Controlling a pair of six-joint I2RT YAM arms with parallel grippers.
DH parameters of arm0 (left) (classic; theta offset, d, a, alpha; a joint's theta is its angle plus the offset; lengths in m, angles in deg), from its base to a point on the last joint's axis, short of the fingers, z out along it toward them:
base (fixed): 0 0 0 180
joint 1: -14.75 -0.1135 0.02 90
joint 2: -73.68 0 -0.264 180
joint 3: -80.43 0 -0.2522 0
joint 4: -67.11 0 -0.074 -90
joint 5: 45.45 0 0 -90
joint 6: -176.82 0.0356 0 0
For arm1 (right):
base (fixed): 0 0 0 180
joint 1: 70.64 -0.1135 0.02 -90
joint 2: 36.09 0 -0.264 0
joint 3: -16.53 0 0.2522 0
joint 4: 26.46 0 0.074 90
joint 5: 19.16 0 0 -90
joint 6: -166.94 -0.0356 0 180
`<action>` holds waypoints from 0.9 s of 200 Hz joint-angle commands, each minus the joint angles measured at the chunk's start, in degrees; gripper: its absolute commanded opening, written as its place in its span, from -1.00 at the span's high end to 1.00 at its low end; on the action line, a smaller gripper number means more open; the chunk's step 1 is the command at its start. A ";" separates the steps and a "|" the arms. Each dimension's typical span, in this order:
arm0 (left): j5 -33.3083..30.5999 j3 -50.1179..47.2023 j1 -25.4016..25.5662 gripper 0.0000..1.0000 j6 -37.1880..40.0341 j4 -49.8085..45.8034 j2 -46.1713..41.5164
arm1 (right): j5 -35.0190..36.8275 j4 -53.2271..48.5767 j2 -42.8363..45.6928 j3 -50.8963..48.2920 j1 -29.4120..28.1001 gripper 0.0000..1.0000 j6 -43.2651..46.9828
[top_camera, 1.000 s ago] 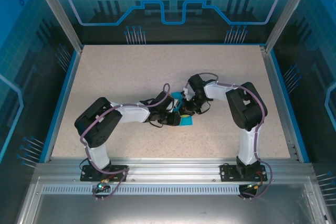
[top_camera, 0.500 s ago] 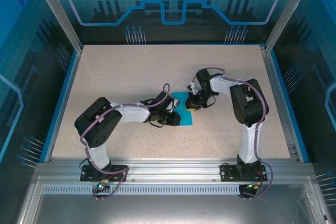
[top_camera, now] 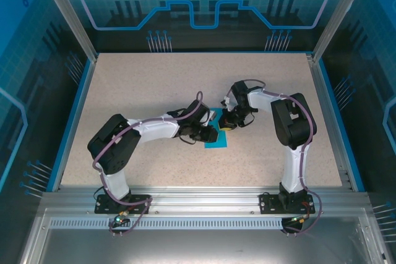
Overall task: Fold a paper plane with a square sheet of paper (fold left side to right side)
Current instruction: Fold the triangle a second time at the center of the table.
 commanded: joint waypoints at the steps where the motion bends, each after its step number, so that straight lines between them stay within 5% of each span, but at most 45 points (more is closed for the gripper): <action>1: 2.10 4.36 0.23 0.50 3.02 -3.87 1.95 | 3.32 -0.06 -1.66 -0.45 0.92 0.89 0.10; 99: 0.43 4.71 -0.24 0.53 2.91 -2.67 9.19 | 3.16 -0.58 -1.73 -0.62 0.70 0.89 0.18; 180: 0.50 -10.14 -0.19 0.55 -1.36 2.25 3.00 | 3.48 -1.33 -1.98 0.03 0.65 0.89 0.55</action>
